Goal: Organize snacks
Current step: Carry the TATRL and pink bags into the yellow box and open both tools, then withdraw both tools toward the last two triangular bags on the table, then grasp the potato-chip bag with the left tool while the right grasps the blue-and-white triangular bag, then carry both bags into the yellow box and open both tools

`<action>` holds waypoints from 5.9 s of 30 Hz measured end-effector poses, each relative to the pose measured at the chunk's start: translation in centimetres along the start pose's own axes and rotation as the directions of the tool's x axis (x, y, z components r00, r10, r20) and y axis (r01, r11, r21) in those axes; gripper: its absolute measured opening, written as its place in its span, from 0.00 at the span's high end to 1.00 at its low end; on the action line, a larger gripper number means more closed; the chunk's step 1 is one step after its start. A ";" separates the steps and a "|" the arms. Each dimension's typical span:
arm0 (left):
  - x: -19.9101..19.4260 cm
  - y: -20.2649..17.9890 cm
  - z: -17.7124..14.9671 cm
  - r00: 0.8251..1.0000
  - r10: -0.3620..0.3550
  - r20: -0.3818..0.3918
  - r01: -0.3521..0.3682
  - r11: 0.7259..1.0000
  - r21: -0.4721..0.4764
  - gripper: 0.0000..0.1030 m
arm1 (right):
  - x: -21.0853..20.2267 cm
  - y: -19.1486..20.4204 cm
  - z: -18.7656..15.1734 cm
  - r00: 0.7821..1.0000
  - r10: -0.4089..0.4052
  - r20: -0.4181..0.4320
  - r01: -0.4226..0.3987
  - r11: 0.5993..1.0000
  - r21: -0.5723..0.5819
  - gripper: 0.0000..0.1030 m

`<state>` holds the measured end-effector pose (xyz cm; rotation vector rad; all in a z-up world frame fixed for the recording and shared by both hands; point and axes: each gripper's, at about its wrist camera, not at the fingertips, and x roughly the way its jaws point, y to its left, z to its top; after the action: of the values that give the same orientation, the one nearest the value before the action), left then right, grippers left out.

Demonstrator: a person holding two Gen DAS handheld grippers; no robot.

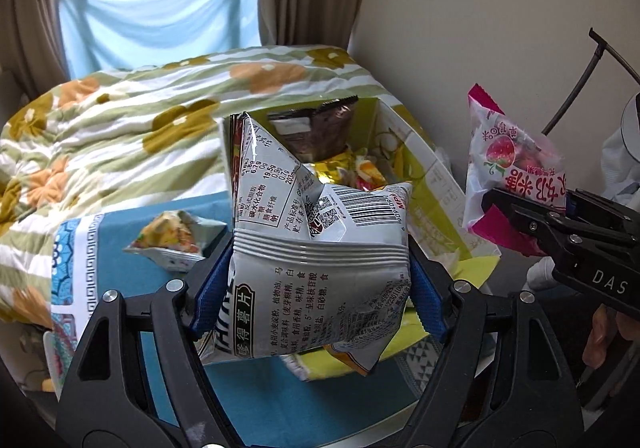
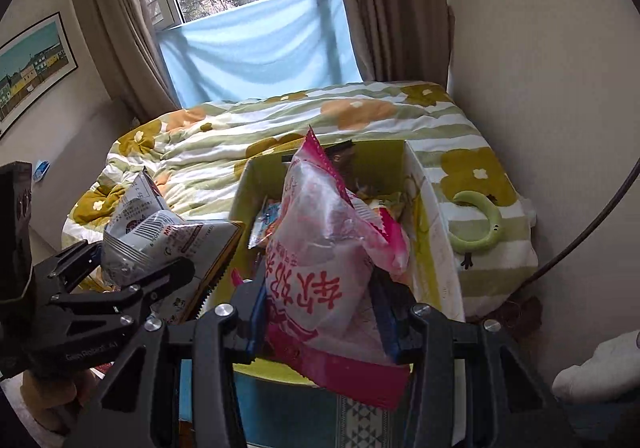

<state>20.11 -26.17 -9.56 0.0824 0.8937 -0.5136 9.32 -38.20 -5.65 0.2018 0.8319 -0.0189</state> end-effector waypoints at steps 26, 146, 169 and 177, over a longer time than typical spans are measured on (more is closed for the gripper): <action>-0.3 2.4 -2.9 0.973 0.218 -0.076 -0.226 0.968 -0.112 0.02 | 7.6 -6.5 1.5 0.976 0.139 -0.170 -0.140 0.990 0.006 0.59; 16.2 29.4 -1.7 0.905 -0.110 -0.412 0.166 0.981 0.103 0.47 | 20.3 17.8 -10.7 0.985 -0.168 -0.043 0.158 0.770 0.618 0.41; -0.6 28.1 4.5 0.987 -0.072 -0.145 0.083 0.994 0.072 0.47 | 12.0 21.8 -2.7 0.995 -0.059 0.083 0.027 0.939 0.342 0.55; -3.4 22.6 6.5 0.994 -0.072 -0.082 0.077 0.996 0.054 0.47 | 7.0 18.7 0.1 0.990 -0.043 0.137 0.002 0.959 0.284 0.55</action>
<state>33.46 -6.80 -6.03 0.1227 0.9632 -0.6093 15.92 -19.44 -7.50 0.4563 0.6865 -0.1728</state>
